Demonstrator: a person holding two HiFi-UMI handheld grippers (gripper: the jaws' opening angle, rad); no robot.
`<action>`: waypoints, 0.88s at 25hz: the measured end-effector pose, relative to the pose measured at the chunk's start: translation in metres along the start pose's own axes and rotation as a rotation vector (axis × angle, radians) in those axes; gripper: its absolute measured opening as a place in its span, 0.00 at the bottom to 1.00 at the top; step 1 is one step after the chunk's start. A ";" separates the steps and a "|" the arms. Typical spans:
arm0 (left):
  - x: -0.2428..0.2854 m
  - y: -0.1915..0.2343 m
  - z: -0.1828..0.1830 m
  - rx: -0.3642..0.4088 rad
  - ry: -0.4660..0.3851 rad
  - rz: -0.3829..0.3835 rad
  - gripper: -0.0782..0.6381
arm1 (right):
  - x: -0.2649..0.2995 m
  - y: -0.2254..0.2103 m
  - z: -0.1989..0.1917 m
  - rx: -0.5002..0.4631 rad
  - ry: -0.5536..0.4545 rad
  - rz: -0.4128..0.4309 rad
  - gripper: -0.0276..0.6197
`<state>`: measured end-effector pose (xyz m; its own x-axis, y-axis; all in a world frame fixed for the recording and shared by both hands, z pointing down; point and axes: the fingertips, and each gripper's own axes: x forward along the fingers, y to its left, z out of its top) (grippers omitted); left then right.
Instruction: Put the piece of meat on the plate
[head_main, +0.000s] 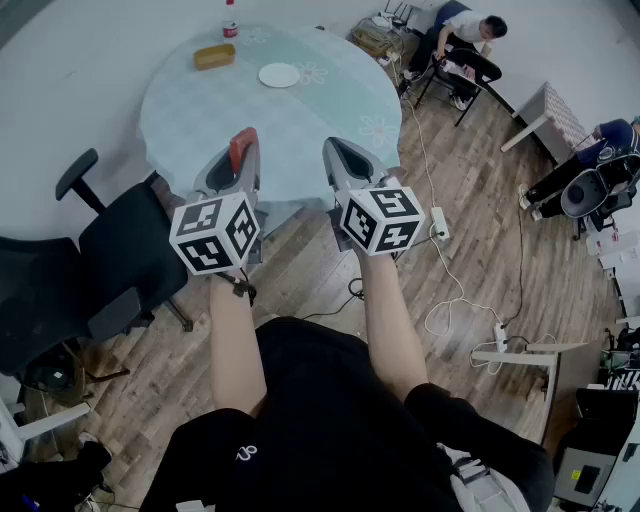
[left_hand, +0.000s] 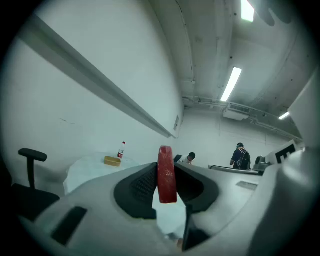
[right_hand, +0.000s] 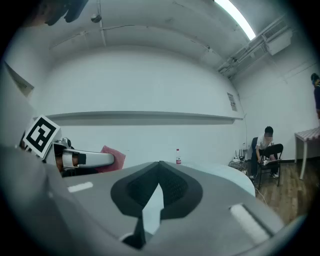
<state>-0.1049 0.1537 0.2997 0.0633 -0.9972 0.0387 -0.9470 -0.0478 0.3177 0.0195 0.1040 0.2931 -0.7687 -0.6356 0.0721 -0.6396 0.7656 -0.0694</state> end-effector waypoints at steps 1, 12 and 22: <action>0.001 0.000 0.000 0.004 -0.001 0.000 0.23 | 0.001 0.001 0.000 -0.005 -0.002 0.003 0.05; 0.007 0.026 -0.010 -0.025 0.023 0.013 0.23 | 0.008 -0.002 -0.021 0.036 0.006 -0.057 0.06; 0.007 0.033 -0.012 -0.066 0.020 0.009 0.23 | 0.009 -0.019 -0.015 0.065 0.003 -0.086 0.06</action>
<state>-0.1321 0.1454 0.3223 0.0621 -0.9962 0.0603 -0.9248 -0.0347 0.3788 0.0245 0.0854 0.3101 -0.7106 -0.6986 0.0838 -0.7030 0.6998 -0.1271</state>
